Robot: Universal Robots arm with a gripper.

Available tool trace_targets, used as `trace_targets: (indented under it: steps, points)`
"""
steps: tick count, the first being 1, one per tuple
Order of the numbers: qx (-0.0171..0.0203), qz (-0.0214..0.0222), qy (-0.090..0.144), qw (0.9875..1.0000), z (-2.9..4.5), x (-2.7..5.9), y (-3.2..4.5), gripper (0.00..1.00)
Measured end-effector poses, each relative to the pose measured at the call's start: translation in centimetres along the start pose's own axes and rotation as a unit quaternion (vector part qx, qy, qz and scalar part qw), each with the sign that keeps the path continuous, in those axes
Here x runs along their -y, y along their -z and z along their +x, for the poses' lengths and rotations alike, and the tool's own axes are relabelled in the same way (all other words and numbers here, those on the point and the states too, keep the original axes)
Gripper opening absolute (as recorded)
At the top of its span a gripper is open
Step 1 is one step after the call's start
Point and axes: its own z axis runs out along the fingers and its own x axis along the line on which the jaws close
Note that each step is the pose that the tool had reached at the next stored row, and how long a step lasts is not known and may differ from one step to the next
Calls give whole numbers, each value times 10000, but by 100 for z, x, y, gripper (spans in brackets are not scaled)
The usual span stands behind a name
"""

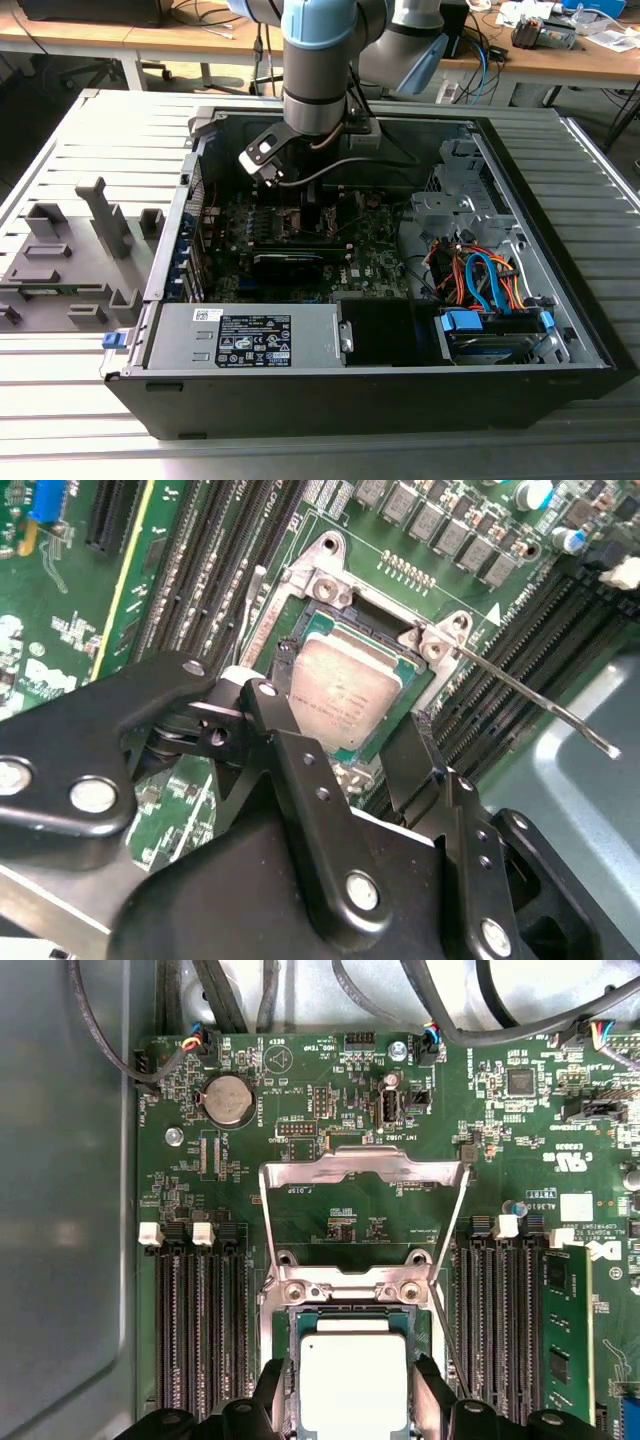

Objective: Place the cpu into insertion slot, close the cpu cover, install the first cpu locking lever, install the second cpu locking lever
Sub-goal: 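Place the cpu into insertion slot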

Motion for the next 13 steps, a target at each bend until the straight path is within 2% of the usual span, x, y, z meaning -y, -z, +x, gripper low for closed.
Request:
trace_targets:
  steps: [1,4,7,9,10,11,12,13]
  points:
    - [0,0,0,10000,0,0,52,62]
    - [0,0,0,10000,-1,-1,106,62]
    - [-2,-1,0,10000,0,-1,111,61]
    - [0,0,0,10000,-1,-1,112,47]
    - [0,0,0,10000,-1,-1,112,47]
    - [1,0,0,10000,-3,-1,113,42]
    - [1,0,1,10000,-11,-2,113,29]
    - [0,1,0,10000,-22,-6,112,24]
